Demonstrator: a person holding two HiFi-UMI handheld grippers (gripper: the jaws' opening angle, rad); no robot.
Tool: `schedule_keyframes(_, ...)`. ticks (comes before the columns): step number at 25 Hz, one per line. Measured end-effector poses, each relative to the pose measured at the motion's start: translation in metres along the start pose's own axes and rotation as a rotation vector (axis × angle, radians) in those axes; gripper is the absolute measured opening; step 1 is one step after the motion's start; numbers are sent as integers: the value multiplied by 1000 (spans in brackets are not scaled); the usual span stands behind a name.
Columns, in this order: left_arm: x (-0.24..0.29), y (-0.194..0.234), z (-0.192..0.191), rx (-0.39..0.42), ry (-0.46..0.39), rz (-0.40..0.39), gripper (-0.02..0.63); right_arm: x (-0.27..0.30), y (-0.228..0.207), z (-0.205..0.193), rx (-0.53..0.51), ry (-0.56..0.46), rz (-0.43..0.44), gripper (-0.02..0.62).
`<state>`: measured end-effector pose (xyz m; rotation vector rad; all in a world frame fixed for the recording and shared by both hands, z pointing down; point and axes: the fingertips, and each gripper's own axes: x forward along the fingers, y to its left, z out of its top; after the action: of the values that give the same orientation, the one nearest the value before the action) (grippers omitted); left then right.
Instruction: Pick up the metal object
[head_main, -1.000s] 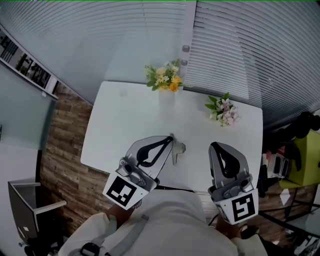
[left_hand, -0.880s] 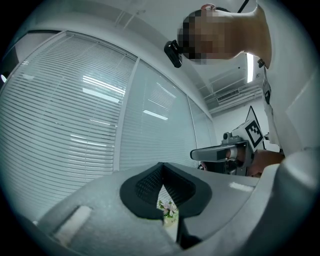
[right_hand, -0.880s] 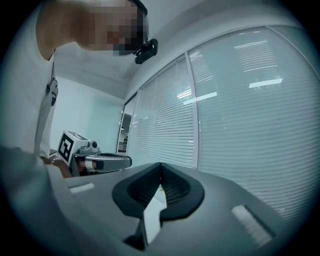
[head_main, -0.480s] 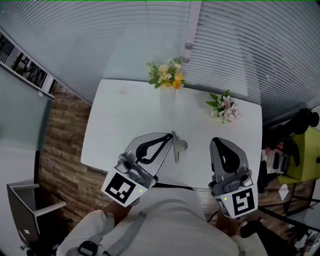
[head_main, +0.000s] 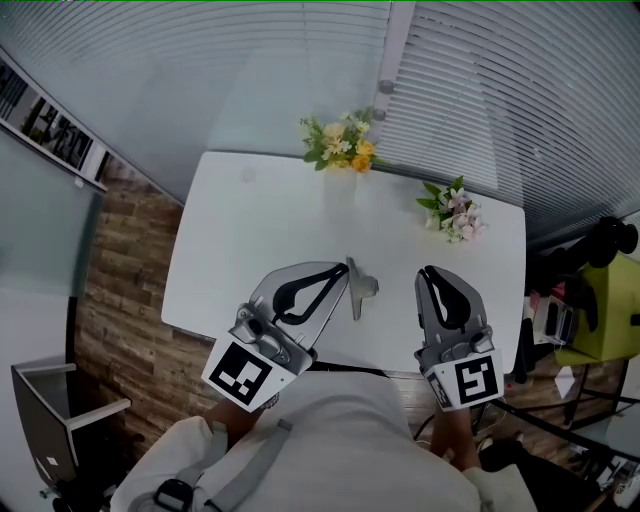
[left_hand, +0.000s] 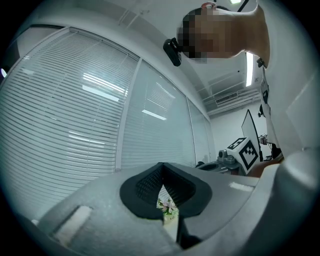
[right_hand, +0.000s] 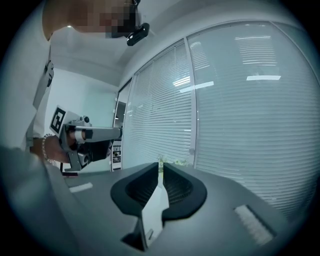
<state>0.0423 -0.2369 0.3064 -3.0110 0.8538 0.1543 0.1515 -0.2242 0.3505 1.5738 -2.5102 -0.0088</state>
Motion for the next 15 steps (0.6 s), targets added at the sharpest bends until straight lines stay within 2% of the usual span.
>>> schedule_keyframes(15,-10,4,1,-9,-13,12,5,24,4,-130,71,213,11,57)
